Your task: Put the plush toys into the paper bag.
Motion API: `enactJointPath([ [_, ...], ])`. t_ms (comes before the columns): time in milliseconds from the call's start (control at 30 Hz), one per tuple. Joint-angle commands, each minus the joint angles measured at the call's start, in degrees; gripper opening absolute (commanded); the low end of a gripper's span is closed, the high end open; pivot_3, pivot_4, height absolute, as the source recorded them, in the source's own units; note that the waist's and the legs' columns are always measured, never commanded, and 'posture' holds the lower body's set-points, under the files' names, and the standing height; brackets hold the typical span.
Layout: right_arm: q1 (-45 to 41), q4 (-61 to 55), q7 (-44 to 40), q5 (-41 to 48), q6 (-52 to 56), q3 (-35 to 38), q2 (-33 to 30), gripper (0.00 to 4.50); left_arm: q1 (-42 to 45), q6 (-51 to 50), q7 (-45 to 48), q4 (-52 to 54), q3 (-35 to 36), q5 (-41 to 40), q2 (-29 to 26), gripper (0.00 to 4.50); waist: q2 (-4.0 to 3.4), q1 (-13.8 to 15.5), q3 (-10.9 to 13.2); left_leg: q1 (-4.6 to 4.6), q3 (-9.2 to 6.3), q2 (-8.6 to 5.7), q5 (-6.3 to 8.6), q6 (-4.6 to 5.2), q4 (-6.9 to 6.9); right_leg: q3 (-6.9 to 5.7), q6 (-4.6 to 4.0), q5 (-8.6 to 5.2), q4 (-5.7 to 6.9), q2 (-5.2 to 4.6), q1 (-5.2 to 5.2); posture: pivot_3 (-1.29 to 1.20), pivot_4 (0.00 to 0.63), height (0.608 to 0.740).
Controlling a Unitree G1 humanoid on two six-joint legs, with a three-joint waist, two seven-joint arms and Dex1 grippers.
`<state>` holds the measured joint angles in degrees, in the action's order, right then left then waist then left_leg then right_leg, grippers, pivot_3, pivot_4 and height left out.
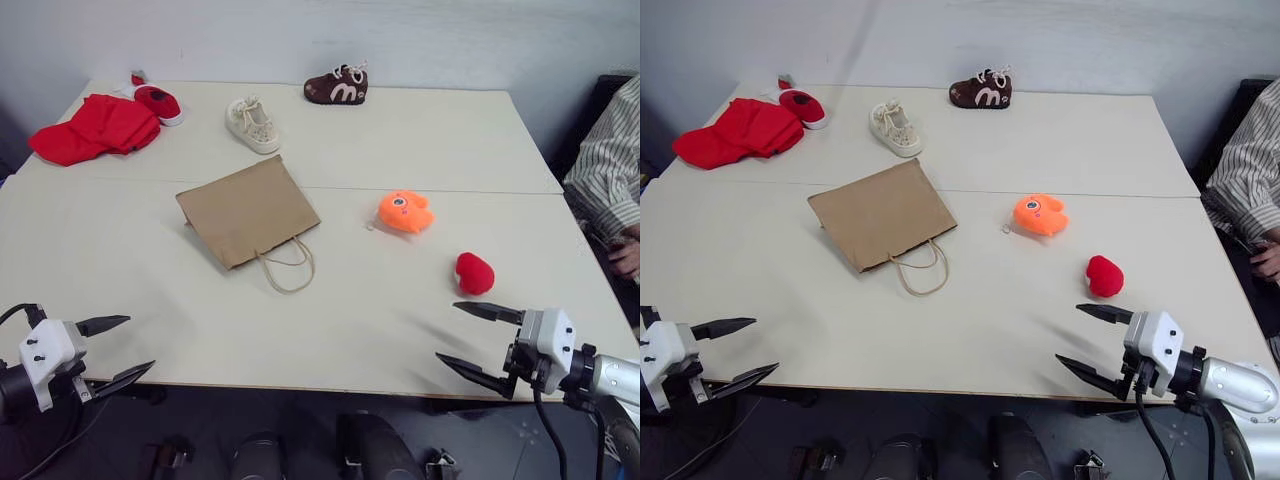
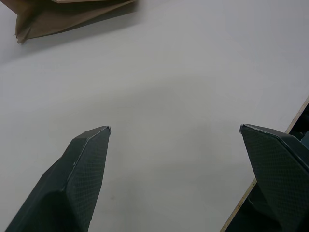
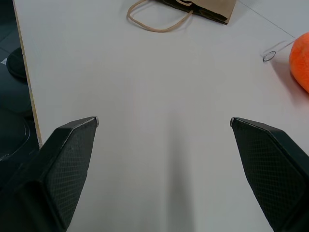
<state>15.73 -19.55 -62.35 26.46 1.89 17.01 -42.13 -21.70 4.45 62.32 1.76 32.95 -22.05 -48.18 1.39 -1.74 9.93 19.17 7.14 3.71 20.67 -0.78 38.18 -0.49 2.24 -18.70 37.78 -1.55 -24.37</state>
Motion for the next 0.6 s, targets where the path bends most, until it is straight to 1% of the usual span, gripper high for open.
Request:
enactJointPath([
  [33,0.02,-2.05,-0.02,0.96,-0.06,0.21,-0.41,4.49,0.17,-2.1,0.28,3.16,1.61,-2.69,-0.66,4.5,0.0,0.0,0.0,0.0,0.0,0.0,0.0,0.0,0.0,0.0,0.0,0.0,0.0,0.0,0.0,0.0,0.15,0.74],
  [100,-1.7,-4.15,2.62,1.62,0.29,-0.72,1.61,4.49,1.84,-8.81,0.98,7.07,0.16,-6.31,-2.66,4.5,0.07,0.01,-0.04,0.01,-0.01,0.0,0.0,0.0,0.0,0.0,0.0,0.0,0.0,0.0,0.0,0.0,0.15,0.74],
  [167,-5.0,-7.34,7.19,4.93,3.66,-1.72,4.2,4.49,4.9,-16.02,1.22,10.8,-2.52,-9.14,-5.43,4.5,0.17,0.08,-0.11,0.01,-0.05,0.01,-0.02,-0.04,0.01,-0.02,0.0,0.0,0.05,0.0,0.0,0.0,0.15,0.74],
  [233,-8.02,-10.0,10.75,7.86,7.05,-2.65,6.28,4.49,10.29,-19.29,-0.54,12.58,-5.96,-9.5,-6.27,4.5,0.13,0.12,-0.13,0.0,-0.08,-0.02,-0.1,-0.15,0.03,-0.03,-0.01,0.0,0.13,-0.04,0.01,0.0,0.15,0.74],
  [267,-9.55,-11.09,12.14,7.78,7.48,-3.88,7.47,4.49,14.79,-20.2,-1.64,12.95,-9.62,-8.37,-5.96,4.5,0.08,0.21,-0.16,-0.02,-0.09,-0.04,-0.23,-0.37,0.02,-0.03,-0.01,0.01,0.15,-0.06,0.01,0.0,0.15,0.74],
  [300,-10.73,-11.89,13.2,7.12,7.48,-5.36,8.53,4.49,19.47,-20.51,-2.13,13.17,-13.7,-7.05,-5.19,4.5,0.04,0.26,-0.18,-0.02,-0.1,-0.05,-0.25,-0.4,0.02,-0.03,-0.01,0.0,0.14,-0.05,0.03,0.0,0.15,0.74],
  [367,-11.84,-12.52,14.37,5.88,7.41,-7.31,9.72,4.49,25.64,-21.05,-2.95,12.83,-19.1,-5.05,-3.78,4.5,0.02,0.32,-0.2,0.01,-0.15,-0.08,-0.27,-0.43,0.0,-0.05,-0.01,0.0,0.12,-0.01,0.02,0.0,0.15,0.74],
  [433,-11.75,-11.86,14.69,4.18,6.11,-9.13,10.71,4.49,34.45,-19.58,-5.88,8.61,-26.74,0.74,0.66,4.5,0.03,0.4,-0.21,0.05,-0.09,-0.07,-0.28,-0.45,0.01,-0.03,-0.01,0.0,0.08,0.03,0.0,0.0,0.15,0.74],
  [533,-11.77,-10.83,15.16,2.66,4.67,-10.19,11.59,4.49,41.65,-17.04,-7.5,3.64,-33.04,6.16,5.0,4.5,0.11,0.31,-0.24,0.15,-0.02,-0.09,-0.28,-0.44,0.08,-0.01,0.0,0.01,0.04,0.09,-0.06,0.0,0.15,0.74],
  [600,-11.11,-10.33,15.0,1.96,3.62,-10.29,11.9,4.5,45.12,-12.89,-8.41,-0.79,-36.56,10.45,7.57,4.1,0.11,0.0,-0.24,0.15,0.09,-0.08,-0.27,-0.41,0.09,0.09,0.01,0.01,0.06,0.1,-0.11,0.0,0.15,0.74],
])
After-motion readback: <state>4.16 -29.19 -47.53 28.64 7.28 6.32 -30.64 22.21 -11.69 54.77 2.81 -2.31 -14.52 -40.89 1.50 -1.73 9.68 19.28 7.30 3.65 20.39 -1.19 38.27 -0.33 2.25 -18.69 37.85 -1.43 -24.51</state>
